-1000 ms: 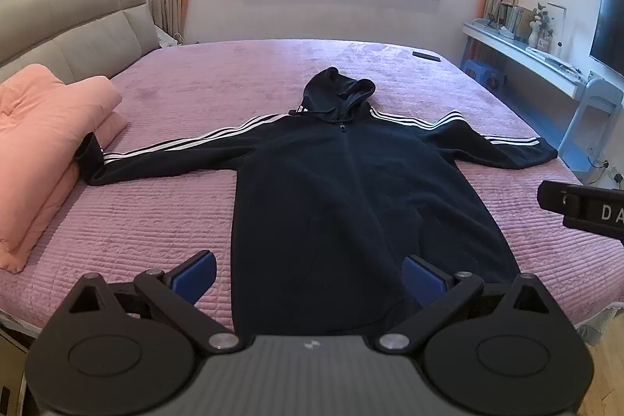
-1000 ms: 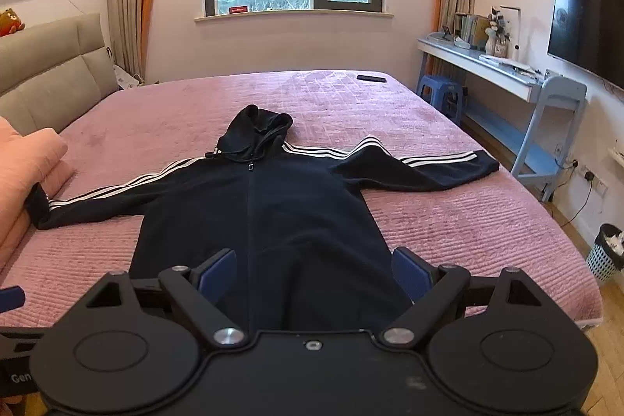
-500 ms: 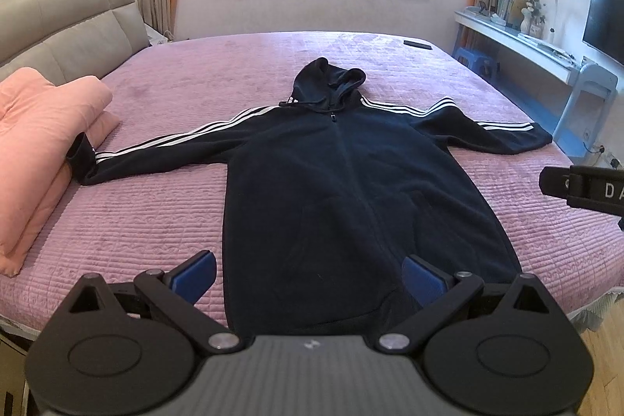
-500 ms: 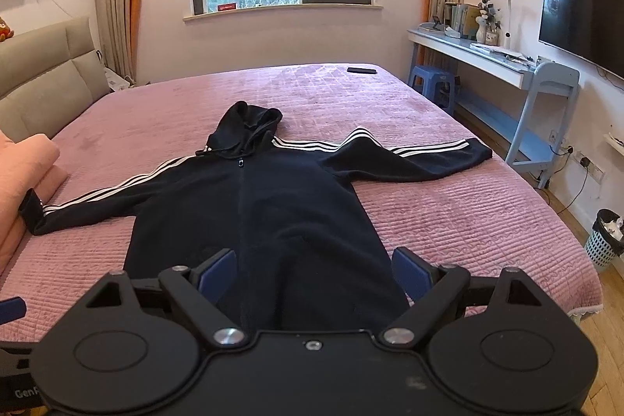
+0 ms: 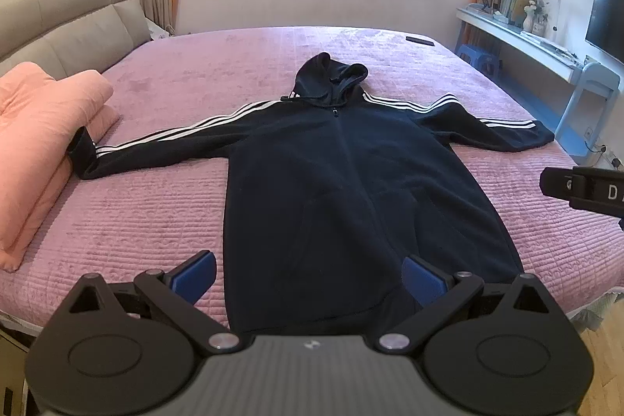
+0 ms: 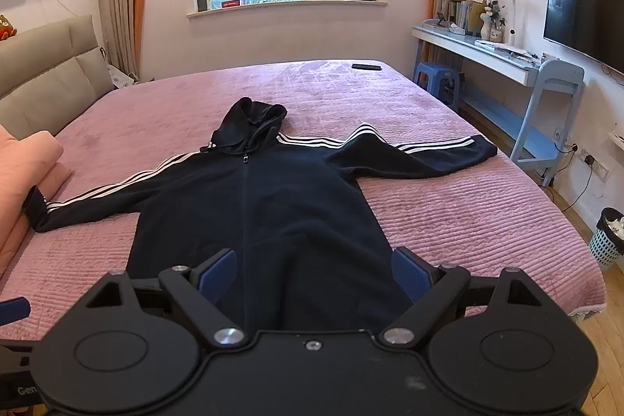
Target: Fold large clothes
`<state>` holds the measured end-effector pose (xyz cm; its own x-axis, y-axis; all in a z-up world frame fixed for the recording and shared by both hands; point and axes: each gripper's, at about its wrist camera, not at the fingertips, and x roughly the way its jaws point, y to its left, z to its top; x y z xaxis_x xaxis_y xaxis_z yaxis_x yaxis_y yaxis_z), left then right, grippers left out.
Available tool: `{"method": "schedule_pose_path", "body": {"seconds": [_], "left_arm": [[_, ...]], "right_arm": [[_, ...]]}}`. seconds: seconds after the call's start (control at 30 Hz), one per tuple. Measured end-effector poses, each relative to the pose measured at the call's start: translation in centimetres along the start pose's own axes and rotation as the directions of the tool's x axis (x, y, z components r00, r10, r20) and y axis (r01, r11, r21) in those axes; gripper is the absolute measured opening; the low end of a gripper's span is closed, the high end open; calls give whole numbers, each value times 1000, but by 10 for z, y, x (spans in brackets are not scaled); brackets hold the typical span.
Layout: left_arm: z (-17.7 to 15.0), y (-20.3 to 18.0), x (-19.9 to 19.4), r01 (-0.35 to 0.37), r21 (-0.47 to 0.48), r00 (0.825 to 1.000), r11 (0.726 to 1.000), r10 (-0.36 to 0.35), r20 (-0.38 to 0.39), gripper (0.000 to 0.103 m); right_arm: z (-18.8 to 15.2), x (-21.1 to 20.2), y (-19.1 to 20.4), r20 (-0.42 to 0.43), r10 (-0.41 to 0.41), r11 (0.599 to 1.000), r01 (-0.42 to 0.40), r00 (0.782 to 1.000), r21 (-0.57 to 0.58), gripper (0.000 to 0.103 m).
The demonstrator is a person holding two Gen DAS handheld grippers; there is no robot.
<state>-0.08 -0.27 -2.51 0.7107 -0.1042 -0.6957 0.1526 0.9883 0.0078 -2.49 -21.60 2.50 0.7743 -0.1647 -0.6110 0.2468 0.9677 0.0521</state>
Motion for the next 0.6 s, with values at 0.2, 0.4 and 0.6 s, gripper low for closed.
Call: {"method": "schedule_pose_path", "body": {"seconds": [0.2, 0.4, 0.6], "left_arm": [[-2, -2, 0, -4, 5, 1000, 1000, 4, 1, 103], [-2, -4, 2, -5, 6, 1000, 1000, 5, -9, 103], [-2, -6, 3, -4, 11, 1000, 1000, 4, -11, 103]], "right_arm": [[2, 2, -1, -2, -2, 1000, 2, 1000, -5, 103], [0, 3, -3, -6, -2, 1000, 2, 1000, 5, 103], [-1, 3, -4, -8, 5, 1000, -5, 1000, 6, 103]]}}
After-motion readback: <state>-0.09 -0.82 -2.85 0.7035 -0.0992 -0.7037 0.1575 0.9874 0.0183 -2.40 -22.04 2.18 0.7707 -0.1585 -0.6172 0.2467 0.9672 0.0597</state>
